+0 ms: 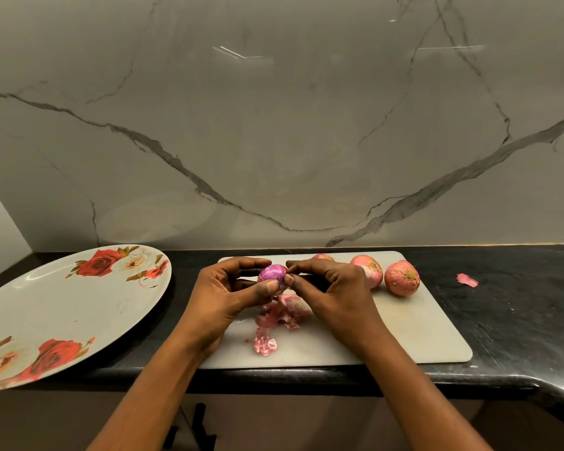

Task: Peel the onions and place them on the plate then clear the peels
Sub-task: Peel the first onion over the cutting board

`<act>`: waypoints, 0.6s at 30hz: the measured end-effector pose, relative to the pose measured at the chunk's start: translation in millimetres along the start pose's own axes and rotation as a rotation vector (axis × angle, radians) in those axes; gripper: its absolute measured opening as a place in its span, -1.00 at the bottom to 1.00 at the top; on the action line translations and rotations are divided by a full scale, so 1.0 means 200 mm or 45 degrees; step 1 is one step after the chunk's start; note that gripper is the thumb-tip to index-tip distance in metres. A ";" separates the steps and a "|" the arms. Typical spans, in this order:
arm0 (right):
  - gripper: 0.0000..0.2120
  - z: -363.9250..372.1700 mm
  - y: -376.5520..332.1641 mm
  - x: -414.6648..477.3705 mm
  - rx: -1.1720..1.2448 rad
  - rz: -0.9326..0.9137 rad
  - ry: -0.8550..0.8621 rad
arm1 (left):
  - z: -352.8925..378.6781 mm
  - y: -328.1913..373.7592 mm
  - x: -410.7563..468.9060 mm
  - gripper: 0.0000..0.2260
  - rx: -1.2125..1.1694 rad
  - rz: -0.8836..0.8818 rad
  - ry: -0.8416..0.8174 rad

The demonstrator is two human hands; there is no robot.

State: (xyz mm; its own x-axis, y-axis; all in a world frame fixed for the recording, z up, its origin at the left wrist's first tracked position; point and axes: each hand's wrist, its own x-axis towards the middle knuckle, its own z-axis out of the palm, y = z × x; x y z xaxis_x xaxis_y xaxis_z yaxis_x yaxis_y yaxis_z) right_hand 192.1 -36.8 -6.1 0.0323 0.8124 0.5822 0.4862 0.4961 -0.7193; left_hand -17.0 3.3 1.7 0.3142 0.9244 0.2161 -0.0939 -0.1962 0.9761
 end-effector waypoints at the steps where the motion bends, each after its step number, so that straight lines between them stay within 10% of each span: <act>1: -0.85 0.00 0.00 0.00 -0.034 -0.012 -0.014 | 0.00 0.00 0.00 -0.60 0.007 0.001 0.005; 18: -0.81 0.00 0.03 0.01 0.119 0.242 0.019 | -0.01 -0.01 0.01 -0.59 -0.006 -0.009 -0.028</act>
State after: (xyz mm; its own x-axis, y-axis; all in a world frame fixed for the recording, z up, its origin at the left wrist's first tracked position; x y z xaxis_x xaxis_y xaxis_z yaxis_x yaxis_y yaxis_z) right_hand 194.4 -31.2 -9.1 0.1293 0.8898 0.4377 0.3868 0.3611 -0.8485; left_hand -19.2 5.6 0.3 0.3356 0.9183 0.2101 -0.0960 -0.1885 0.9774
